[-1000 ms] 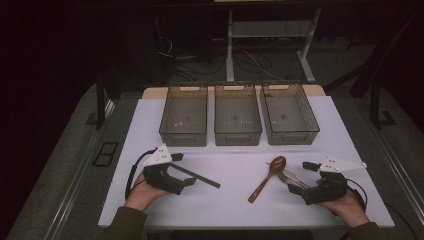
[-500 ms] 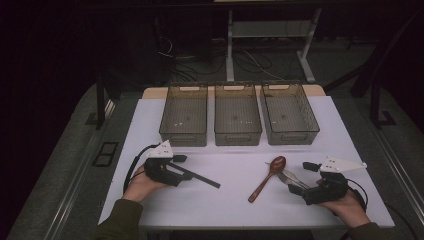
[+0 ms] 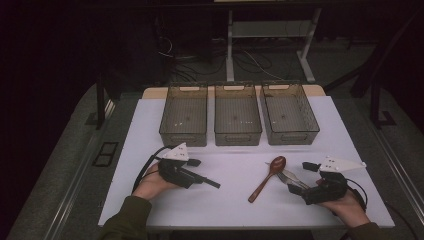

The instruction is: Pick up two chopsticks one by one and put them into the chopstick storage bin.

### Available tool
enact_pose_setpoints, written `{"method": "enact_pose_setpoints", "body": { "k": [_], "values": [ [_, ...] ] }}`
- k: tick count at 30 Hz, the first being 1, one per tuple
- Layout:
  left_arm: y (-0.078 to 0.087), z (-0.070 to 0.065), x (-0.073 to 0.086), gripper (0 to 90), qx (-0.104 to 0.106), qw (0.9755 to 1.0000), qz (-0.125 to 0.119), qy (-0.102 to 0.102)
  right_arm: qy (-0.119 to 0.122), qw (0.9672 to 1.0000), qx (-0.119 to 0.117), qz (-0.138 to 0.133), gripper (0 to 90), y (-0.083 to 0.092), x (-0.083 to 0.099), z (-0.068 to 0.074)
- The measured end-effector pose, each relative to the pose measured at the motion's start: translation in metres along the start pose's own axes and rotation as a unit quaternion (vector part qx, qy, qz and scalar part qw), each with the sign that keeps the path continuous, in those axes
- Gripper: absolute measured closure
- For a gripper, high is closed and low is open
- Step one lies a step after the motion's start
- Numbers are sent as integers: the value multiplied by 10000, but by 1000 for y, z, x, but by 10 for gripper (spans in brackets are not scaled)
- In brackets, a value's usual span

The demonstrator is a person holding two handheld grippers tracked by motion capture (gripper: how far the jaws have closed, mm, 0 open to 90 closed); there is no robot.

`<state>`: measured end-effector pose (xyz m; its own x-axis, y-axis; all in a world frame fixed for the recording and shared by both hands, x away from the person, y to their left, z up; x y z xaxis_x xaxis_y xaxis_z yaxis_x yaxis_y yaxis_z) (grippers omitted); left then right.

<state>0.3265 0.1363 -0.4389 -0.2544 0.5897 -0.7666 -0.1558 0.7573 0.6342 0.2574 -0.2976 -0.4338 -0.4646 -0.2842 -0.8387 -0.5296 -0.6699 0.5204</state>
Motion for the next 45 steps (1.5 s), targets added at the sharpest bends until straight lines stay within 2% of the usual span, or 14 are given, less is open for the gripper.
{"method": "enact_pose_setpoints", "body": {
  "k": [5, 8, 12, 15, 17, 21, 25, 30, 45],
  "values": [
    [-13, -5, -7, 417, 237, 9995, 99, -158, -12, 10000, 3, 0, 2, 0, 0, 0],
    [-16, -7, -10, 439, 285, 9993, 113, -234, -10, 10000, -2, -3, 2, 0, 0, 0],
    [-23, -11, -14, 484, 452, 9982, 162, -370, -1, 10000, -8, 2, 2, 0, 0, 0],
    [-31, -15, -16, 516, 524, 9966, 341, -538, 0, 10000, -28, -1, 2, 0, 0, 0],
    [-34, -16, -17, 537, 543, 9958, 424, -605, 5, 10000, -29, -2, 2, 0, 0, 0],
    [-37, -16, -17, 579, 579, 9953, 438, -644, -1, 10000, -30, -1, 2, 0, 0, 0],
    [-40, -16, -16, 618, 561, 9939, 532, -785, -10, 10000, -29, -2, 2, 0, 0, 0],
    [-43, -17, -15, 639, 601, 9926, 629, -852, -9, 10000, -36, -4, 2, 0, 0, 0],
    [-43, -16, -14, 699, 625, 9920, 642, -886, -23, 10000, -43, -11, 2, 0, 0, 0]
  ]
}}
Point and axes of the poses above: each handheld gripper's, and its own axes: y roughly backward along the jaws, x roughly out of its underside, z roughly to its left, the point moved 1 cm from there along -y, roughly forward along the jaws, and after that the axes turned 1 degree about x, right-handed, at the moved point
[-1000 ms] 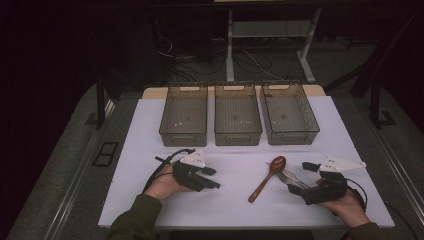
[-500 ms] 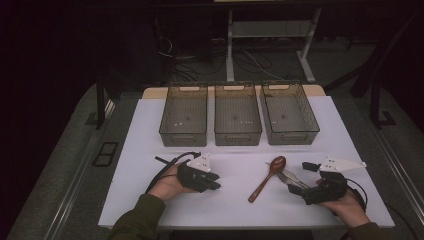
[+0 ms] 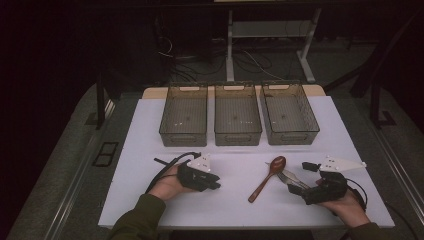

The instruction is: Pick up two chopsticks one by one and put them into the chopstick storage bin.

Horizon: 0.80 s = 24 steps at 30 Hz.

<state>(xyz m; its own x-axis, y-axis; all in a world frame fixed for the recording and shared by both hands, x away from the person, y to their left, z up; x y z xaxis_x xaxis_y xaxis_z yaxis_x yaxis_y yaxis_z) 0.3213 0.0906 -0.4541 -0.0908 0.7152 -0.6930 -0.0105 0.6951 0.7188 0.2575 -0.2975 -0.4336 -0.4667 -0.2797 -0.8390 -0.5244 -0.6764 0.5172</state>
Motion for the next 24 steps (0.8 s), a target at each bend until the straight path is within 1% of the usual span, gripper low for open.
{"method": "enact_pose_setpoints", "body": {
  "k": [6, 16, 24],
  "values": [
    [-1, 0, 0, 726, -25, 10000, -13, 5, -10, 10000, -1, -3, 2, 0, 0, 0],
    [-1, 1, 0, 750, -38, 10000, -32, 81, 8, 10000, -2, -3, 2, -1, 0, 0],
    [-1, 2, -1, 768, -81, 9999, -21, 76, 6, 10000, -1, -6, 2, -1, 0, 0]
  ]
}}
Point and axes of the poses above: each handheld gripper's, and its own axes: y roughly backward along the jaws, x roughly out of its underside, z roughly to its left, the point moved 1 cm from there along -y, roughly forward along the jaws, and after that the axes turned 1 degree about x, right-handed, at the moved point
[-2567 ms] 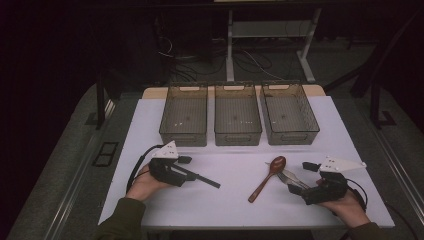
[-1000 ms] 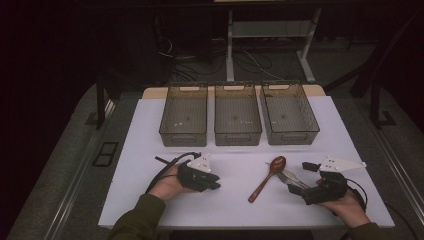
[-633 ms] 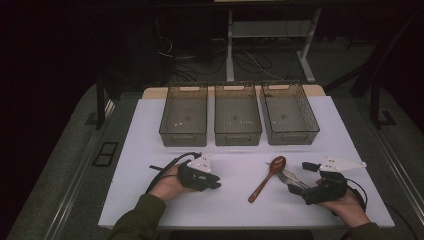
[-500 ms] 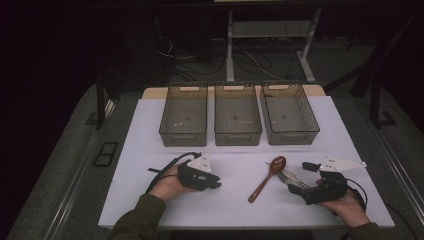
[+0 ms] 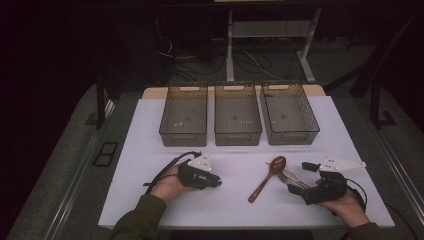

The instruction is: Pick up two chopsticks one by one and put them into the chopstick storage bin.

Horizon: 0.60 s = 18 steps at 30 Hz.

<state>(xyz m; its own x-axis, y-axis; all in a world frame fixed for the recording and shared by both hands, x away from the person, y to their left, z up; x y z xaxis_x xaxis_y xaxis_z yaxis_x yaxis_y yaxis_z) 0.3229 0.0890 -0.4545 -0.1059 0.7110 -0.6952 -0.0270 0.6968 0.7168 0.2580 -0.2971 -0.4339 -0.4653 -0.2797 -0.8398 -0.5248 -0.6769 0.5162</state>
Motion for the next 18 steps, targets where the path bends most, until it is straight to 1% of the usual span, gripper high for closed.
{"method": "enact_pose_setpoints", "body": {
  "k": [2, 4, 6, 8, 11, 13, 15, 16, 17, 18],
  "values": [
    [0, 0, 0, 770, -7, 10000, 4, -22, 1, 10000, 0, 2, 2, 0, 0, 0],
    [-1, 0, -1, 774, -24, 10000, -7, 19, 0, 10000, 1, -4, 2, 0, 0, 0],
    [-1, 0, -1, 775, -39, 10000, -5, 9, 0, 10000, 3, 1, 2, 0, 0, 0],
    [-2, 2, -2, 776, -70, 10000, -2, 67, 5, 10000, 0, 5, 2, 0, 0, 0],
    [-3, 4, -4, 776, -102, 9999, 14, 87, 3, 10000, -2, 3, 2, 0, 0, 0],
    [-4, 5, -5, 777, -150, 9997, -28, 189, 0, 10000, 1, 5, 2, 0, 0, 0],
    [-5, 7, -5, 777, -230, 9995, -18, 234, -1, 10000, 3, 4, 2, 0, 0, 0],
    [-5, 9, -6, 777, -348, 9990, -27, 271, 5, 10000, 7, 8, 2, 0, 0, 0],
    [-5, 9, -6, 776, -348, 9990, -27, 271, 5, 10000, 7, 8, 2, 0, 0, 0],
    [-5, 12, -6, 776, -467, 9983, -28, 346, 8, 10000, 11, 12, 2, 0, 0, 0]
  ]
}}
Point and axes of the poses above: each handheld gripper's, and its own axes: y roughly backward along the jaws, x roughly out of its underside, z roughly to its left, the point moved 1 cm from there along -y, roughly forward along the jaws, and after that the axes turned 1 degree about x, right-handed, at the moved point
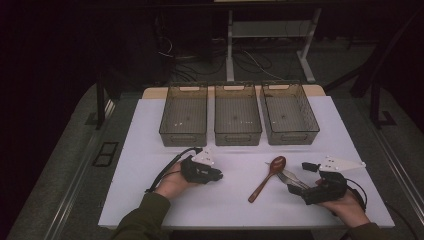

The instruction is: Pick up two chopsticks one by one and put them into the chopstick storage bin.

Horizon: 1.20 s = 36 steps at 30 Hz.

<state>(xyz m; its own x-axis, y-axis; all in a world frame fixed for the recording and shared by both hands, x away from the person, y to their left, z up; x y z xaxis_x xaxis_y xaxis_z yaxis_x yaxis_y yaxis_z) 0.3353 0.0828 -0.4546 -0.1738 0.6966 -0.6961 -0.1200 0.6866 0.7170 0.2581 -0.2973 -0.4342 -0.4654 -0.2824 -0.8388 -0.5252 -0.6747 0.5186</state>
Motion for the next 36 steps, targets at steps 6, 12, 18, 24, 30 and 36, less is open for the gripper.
{"method": "enact_pose_setpoints", "body": {
  "k": [6, 12, 18, 24, 30, 36],
  "values": [
    [0, 7, 0, 777, -268, 9994, -19, 226, -33, 10000, -10, -2, 2, 1, 0, 1],
    [0, 9, 1, 770, -234, 9990, -101, 360, -11, 10000, -9, -1, 2, 1, 0, 0],
    [0, 9, 1, 730, -242, 9988, -145, 394, -6, 10000, 9, -15, 2, 1, 0, 0],
    [8, 8, -1, 575, -268, 9978, -353, 484, 1, 10000, -1, -28, 2, 1, 1, 0],
    [24, 2, 0, 471, -339, 9960, -586, 584, 2, 10000, 3, -29, 2, 2, 1, 1],
    [43, -7, 9, 420, -421, 9948, -680, 629, 0, 10000, 8, -26, 2, 3, 2, 1]
  ]
}}
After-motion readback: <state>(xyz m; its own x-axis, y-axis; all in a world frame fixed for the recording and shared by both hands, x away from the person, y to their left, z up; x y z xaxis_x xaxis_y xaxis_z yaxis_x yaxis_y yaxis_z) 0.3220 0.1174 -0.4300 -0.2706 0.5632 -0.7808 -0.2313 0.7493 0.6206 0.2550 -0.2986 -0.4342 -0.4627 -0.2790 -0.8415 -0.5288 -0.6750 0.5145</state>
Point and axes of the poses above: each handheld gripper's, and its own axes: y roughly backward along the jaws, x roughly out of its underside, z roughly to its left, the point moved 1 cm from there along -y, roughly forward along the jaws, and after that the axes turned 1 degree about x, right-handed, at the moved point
